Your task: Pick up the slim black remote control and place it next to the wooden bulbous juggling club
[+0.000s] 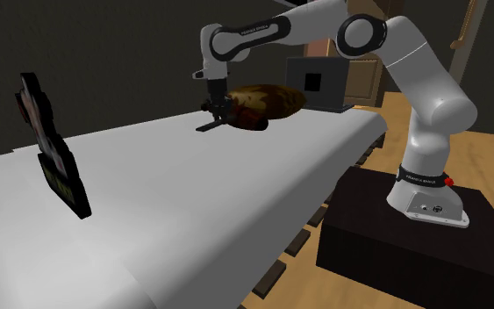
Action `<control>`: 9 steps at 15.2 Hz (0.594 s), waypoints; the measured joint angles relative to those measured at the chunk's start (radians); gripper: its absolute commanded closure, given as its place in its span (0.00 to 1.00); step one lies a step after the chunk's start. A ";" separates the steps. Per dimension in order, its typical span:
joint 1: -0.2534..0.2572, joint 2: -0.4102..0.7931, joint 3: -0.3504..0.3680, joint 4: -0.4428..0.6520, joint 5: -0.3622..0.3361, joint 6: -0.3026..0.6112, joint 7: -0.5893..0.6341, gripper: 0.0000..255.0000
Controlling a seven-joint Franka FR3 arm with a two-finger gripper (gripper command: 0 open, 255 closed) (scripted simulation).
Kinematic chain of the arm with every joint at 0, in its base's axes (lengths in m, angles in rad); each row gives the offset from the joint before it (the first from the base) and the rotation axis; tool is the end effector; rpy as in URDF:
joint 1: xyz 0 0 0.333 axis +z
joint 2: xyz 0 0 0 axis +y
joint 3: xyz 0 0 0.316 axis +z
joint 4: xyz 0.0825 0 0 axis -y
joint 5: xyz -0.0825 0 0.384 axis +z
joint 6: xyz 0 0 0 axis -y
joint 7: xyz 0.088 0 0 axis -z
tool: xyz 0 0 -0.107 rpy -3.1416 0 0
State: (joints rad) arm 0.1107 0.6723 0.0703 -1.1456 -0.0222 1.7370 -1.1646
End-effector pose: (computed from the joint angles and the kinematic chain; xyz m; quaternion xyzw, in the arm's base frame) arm 0.7236 0.1159 0.4019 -0.7842 -0.6191 0.0296 0.0287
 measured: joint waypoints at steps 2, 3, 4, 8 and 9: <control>-0.001 -0.001 0.000 -0.031 0.000 0.029 -0.001 1.00; -0.001 0.003 0.000 -0.035 0.000 0.038 -0.001 1.00; -0.001 0.003 0.000 -0.051 0.000 0.053 0.000 1.00; -0.001 0.016 -0.001 -0.080 -0.001 0.096 0.000 1.00; -0.002 0.018 -0.001 -0.090 -0.001 0.109 -0.001 1.00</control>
State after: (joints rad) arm 0.1088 0.6907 0.0692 -1.2360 -0.0233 1.8457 -1.1656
